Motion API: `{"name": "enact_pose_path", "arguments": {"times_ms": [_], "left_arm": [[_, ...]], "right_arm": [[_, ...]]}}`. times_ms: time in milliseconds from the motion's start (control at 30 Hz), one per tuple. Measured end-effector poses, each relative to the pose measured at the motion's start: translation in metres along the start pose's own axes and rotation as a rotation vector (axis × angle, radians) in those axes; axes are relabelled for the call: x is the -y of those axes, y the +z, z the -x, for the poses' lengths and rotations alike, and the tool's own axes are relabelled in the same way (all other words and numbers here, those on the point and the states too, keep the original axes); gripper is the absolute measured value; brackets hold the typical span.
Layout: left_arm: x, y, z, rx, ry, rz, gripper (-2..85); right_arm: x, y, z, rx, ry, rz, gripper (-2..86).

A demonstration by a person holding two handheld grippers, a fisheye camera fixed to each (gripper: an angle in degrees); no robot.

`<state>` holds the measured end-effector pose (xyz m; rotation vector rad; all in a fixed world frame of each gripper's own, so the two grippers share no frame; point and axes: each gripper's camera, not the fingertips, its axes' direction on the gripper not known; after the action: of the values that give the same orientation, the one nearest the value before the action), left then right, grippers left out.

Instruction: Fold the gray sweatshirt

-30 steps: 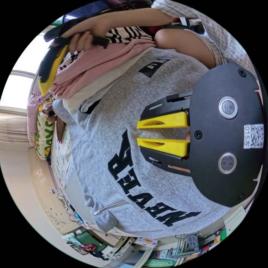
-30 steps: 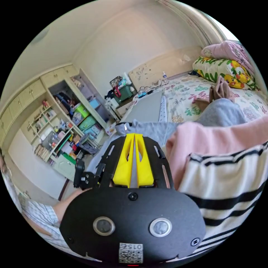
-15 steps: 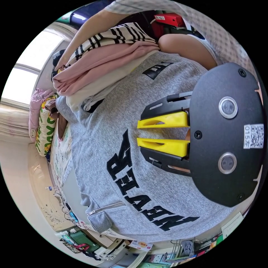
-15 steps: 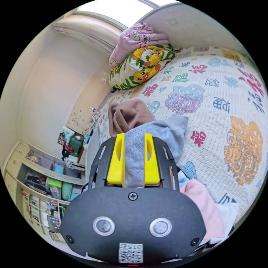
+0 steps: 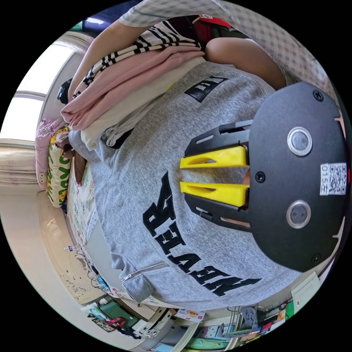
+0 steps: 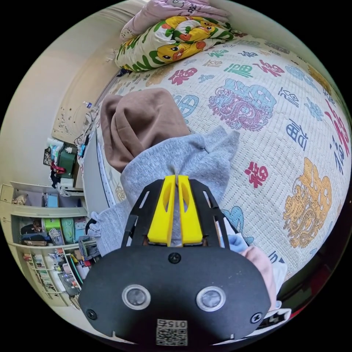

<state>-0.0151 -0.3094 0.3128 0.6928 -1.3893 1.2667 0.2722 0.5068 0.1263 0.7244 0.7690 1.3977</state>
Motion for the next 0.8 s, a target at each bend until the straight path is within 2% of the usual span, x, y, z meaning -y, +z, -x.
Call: {"name": "enact_pose_path", "arguments": {"times_ms": [200,267,333,400,500,567,633,700,767,800], "left_arm": [[0.009,-0.005,0.013,0.004,-0.03,0.011,6.3],[0.011,-0.007,0.021,-0.007,-0.029,-0.006,6.3],[0.01,-0.01,0.032,-0.035,-0.05,-0.017,6.3],[0.01,-0.013,0.041,-0.049,-0.057,-0.021,6.2],[0.012,-0.021,0.05,-0.036,-0.029,-0.014,5.9],[0.016,-0.028,0.063,-0.05,-0.064,0.011,4.5],[0.013,-0.041,0.084,-0.076,-0.165,-0.041,1.8],[0.002,-0.061,0.115,-0.137,-0.324,-0.133,0.1],[-0.037,-0.091,0.17,-0.237,-0.599,-0.309,-0.6],[-0.053,-0.097,0.185,-0.254,-0.692,-0.367,-0.6]], "right_arm": [[-0.023,-0.056,0.032,0.079,-0.1,-0.249,0.0],[-0.044,-0.088,0.055,0.069,-0.131,-0.401,-0.1],[-0.056,-0.114,0.089,0.064,-0.183,-0.459,-0.1],[-0.077,-0.142,0.144,0.084,-0.317,-0.512,-0.2],[-0.152,-0.182,0.264,0.044,-0.633,-0.602,-0.3],[-0.247,-0.195,0.33,0.089,-0.861,-0.662,-0.3],[-0.314,-0.184,0.354,0.154,-0.969,-0.636,-0.2],[-0.361,-0.151,0.365,0.202,-1.01,-0.509,-0.2],[-0.391,-0.097,0.372,0.197,-1.011,-0.276,0.0],[-0.394,-0.085,0.375,0.182,-1.035,-0.226,0.1]]}}
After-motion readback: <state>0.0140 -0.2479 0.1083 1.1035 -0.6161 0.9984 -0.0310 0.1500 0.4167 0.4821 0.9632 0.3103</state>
